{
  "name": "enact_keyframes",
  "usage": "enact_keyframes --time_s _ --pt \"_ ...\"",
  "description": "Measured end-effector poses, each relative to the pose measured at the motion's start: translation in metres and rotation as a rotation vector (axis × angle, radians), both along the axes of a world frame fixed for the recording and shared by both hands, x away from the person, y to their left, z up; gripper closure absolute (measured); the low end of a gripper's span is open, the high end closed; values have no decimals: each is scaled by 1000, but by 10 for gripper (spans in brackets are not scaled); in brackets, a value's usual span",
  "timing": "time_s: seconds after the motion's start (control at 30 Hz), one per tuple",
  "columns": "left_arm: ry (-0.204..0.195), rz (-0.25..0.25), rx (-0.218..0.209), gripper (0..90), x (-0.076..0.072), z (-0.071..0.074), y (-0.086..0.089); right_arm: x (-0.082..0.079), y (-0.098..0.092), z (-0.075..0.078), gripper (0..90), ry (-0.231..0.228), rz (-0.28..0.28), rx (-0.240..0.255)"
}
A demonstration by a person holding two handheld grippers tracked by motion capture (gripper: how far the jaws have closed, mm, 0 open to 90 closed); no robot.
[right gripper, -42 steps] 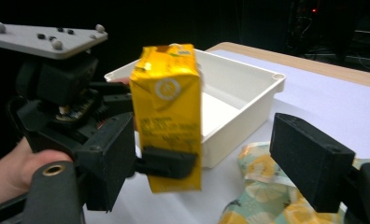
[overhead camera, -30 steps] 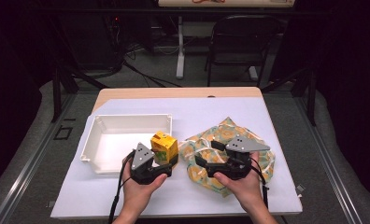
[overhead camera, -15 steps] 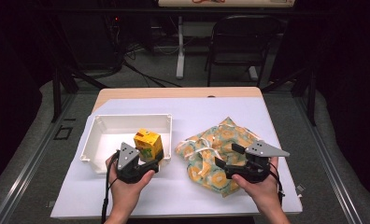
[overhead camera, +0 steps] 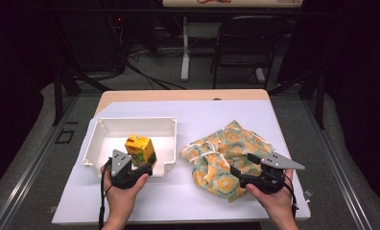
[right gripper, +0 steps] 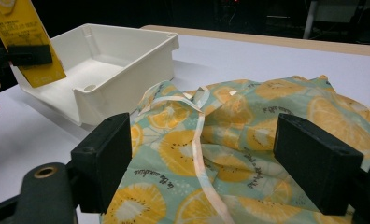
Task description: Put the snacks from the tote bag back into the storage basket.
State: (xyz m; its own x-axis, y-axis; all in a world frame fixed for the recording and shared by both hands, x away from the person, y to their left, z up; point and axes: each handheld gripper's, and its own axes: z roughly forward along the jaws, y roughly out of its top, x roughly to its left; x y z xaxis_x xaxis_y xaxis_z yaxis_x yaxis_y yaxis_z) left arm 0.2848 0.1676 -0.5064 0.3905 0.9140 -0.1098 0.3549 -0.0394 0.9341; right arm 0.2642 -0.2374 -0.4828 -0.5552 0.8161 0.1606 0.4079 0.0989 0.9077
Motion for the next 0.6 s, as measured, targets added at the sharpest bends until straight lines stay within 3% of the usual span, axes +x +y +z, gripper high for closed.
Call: enact_keyframes --time_s 0.13,0.6 --pt "24 44 2 298 4 -11 2 2 -6 -4 194 -6 -17 0" --pt "73 101 18 299 19 -38 -6 5 -13 -11 207 0 -54 13"
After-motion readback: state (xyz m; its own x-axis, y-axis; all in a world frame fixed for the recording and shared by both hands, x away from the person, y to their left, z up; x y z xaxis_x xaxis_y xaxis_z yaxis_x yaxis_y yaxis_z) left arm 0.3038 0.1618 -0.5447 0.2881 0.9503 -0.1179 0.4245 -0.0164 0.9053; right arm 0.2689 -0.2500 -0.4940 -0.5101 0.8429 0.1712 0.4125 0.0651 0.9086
